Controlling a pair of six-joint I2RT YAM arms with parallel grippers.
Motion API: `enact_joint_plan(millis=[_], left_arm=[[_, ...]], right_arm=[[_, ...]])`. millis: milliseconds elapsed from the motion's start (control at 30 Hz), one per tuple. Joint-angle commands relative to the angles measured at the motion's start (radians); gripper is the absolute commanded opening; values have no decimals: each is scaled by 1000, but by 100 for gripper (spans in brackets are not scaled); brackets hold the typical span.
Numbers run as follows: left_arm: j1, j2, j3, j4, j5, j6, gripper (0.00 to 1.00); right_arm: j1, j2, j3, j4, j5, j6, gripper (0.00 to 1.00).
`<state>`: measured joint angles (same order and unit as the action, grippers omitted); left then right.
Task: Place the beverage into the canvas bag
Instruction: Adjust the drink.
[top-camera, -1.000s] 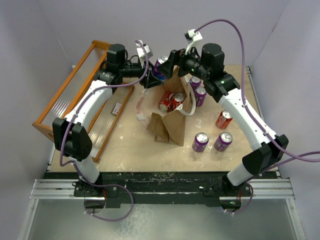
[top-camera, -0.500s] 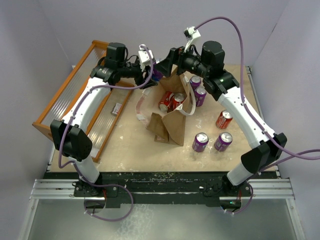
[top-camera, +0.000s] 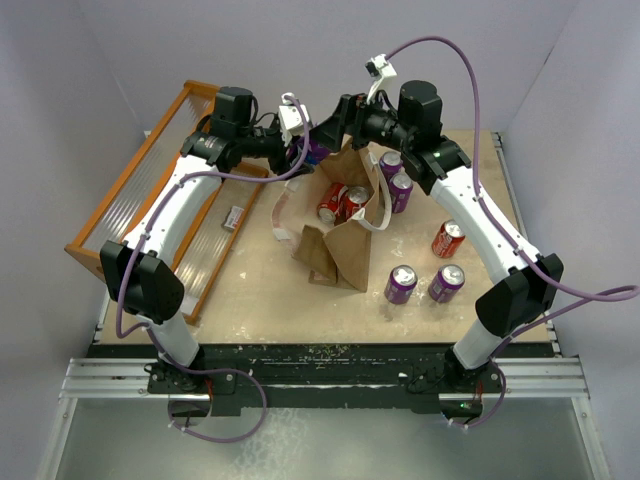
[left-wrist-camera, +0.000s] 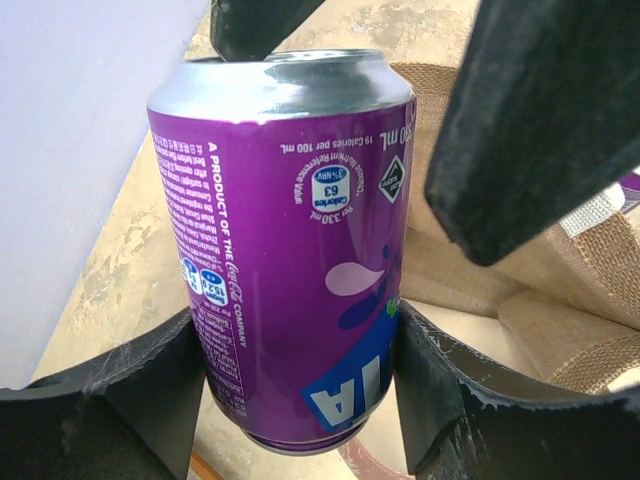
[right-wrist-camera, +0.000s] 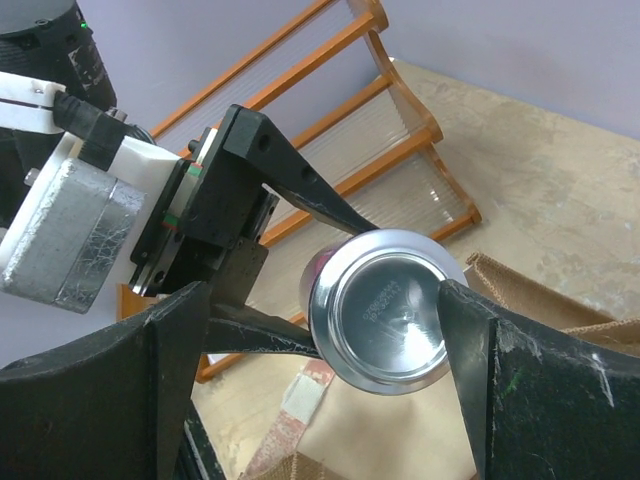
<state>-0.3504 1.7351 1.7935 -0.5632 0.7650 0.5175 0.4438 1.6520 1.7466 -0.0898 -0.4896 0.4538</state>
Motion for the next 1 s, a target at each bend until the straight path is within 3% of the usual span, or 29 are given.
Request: enact_joint_plan(millis=[0, 333, 700, 967], left_arm=[[-10, -96, 44, 99, 48, 35, 0], [-9, -103, 27, 120, -3, 46, 0], [-33, -88, 51, 102, -9, 83, 0], [-49, -67, 70, 115, -55, 77, 0]], right_arm=[[-29, -16, -16, 50, 1, 38, 97], [-47, -61, -9, 38, 37, 4, 96], [-47, -7, -19, 54, -58, 54, 98], [-47, 24, -18, 72, -150, 74, 80]])
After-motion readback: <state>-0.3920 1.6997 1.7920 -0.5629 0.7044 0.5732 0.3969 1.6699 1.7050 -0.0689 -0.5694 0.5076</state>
